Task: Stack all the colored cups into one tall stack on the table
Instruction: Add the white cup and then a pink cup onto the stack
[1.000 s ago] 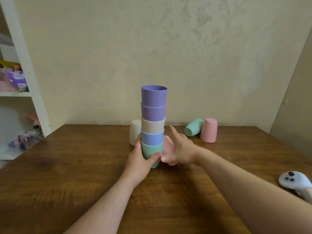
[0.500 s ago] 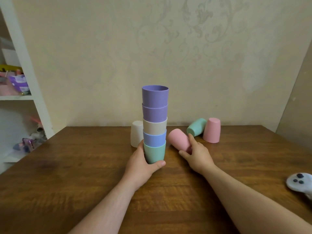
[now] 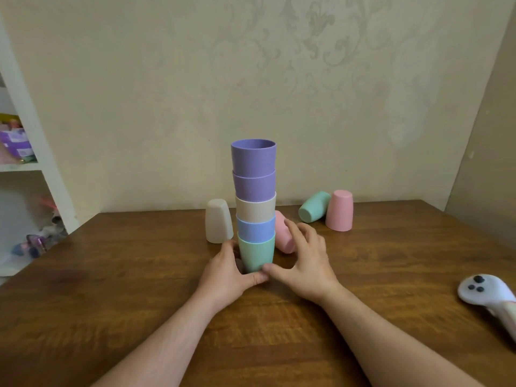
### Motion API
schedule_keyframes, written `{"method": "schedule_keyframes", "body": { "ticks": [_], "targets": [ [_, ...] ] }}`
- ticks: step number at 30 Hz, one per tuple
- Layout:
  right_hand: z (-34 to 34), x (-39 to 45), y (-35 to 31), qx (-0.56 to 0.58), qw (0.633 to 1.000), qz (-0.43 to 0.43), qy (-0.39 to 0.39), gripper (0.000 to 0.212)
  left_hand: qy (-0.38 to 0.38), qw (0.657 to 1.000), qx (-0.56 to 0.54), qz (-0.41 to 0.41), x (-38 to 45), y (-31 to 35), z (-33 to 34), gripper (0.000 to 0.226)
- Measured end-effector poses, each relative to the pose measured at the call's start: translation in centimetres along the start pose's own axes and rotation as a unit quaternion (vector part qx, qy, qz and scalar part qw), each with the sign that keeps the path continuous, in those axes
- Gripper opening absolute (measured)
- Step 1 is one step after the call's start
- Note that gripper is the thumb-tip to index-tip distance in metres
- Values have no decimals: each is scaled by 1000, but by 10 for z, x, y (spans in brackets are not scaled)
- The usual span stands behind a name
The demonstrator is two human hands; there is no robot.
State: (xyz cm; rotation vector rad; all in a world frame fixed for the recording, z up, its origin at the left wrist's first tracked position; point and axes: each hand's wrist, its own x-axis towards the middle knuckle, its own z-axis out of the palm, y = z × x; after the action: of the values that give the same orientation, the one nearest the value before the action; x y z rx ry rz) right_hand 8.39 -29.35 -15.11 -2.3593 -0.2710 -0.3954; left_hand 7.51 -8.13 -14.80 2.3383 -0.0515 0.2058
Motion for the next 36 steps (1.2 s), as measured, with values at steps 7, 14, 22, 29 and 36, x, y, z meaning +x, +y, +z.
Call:
{"method": "schedule_keyframes", "body": {
  "ticks": [7,14,22,29,36],
  "targets": [
    [3,15,-2,1,994,34,-104,114,-63,997,4,42,-1,0,4,68],
    [5,17,0,17,995,30,-92,113,23,998,-59,-12,25,-11,-17,37],
    [6,20,3,2,995,16,-96,115,-51,760,603,238,125,7,-84,89],
    [7,23,3,-21,995,10,-100,120,-102,705,683,165,139,16,-57,50],
    [6,27,5,-37,994,20,-104,122,27,884,462,67,113,9,-74,78]
  ]
}}
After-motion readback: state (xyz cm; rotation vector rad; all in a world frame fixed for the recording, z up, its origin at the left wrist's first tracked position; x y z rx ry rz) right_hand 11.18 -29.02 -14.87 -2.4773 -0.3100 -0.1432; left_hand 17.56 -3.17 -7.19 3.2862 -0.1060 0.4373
